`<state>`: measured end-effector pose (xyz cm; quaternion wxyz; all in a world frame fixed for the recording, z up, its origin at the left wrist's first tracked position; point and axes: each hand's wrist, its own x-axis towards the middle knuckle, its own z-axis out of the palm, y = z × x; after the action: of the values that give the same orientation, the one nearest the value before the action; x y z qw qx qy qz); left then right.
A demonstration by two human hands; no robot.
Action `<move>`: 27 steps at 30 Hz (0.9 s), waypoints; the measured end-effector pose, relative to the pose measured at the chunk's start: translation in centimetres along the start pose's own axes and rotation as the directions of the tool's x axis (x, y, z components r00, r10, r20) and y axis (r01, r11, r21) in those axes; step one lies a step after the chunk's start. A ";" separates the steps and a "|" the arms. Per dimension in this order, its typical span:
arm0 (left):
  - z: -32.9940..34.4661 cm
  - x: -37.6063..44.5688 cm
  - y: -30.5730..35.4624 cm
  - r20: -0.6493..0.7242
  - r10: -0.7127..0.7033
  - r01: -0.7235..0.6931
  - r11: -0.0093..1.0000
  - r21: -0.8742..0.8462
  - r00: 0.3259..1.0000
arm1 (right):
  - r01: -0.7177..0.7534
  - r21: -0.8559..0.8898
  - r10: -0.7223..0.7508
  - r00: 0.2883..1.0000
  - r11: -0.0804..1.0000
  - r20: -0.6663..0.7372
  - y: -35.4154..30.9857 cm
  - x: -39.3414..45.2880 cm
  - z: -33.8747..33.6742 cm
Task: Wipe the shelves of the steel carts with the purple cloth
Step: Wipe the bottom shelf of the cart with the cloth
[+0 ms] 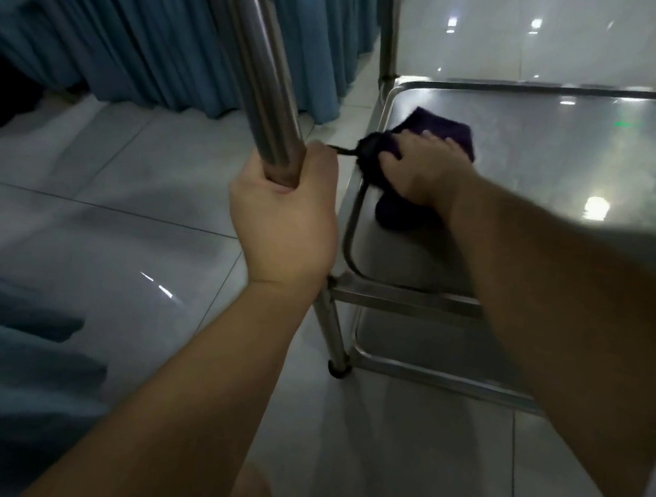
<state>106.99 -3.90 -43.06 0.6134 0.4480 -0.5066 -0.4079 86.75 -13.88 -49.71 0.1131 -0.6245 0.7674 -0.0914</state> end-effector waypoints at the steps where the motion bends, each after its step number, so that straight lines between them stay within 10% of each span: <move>1: 0.0 0.0 0.0 -0.005 0.004 -0.004 1.000 -0.004 1.000 | -0.060 -0.001 0.060 0.998 0.998 0.007 1.0 0.7 -0.2; 5: 0.2 -0.3 0.4 -0.036 -0.015 0.015 1.000 -0.002 0.999 | -0.107 -0.012 0.108 0.994 0.994 0.025 2.2 0.6 -0.1; 13: 0.1 -0.6 0.2 -0.034 0.005 -0.005 1.000 0.005 0.999 | 0.311 0.030 -0.312 0.941 0.950 0.128 0.7 -13.2 2.2; 18: 0.0 -0.3 -0.2 -0.010 -0.004 0.003 1.000 -0.017 1.000 | -0.050 -0.029 0.047 0.996 0.998 -0.076 8.6 -11.7 -0.4; 22: 0.1 -0.4 0.0 -0.018 -0.008 0.007 0.999 -0.038 1.000 | -0.415 0.017 0.413 0.902 0.910 -0.125 13.7 -8.8 -2.3; 27: 0.2 -0.4 0.3 -0.031 -0.014 0.013 0.999 -0.038 0.999 | -0.253 0.013 0.253 0.966 0.967 -0.059 7.1 -5.2 -0.9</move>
<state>106.72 -3.45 -42.88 0.6268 0.4463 -0.4861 -0.4143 80.84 -7.36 -50.59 0.1024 -0.5179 0.8437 -0.0972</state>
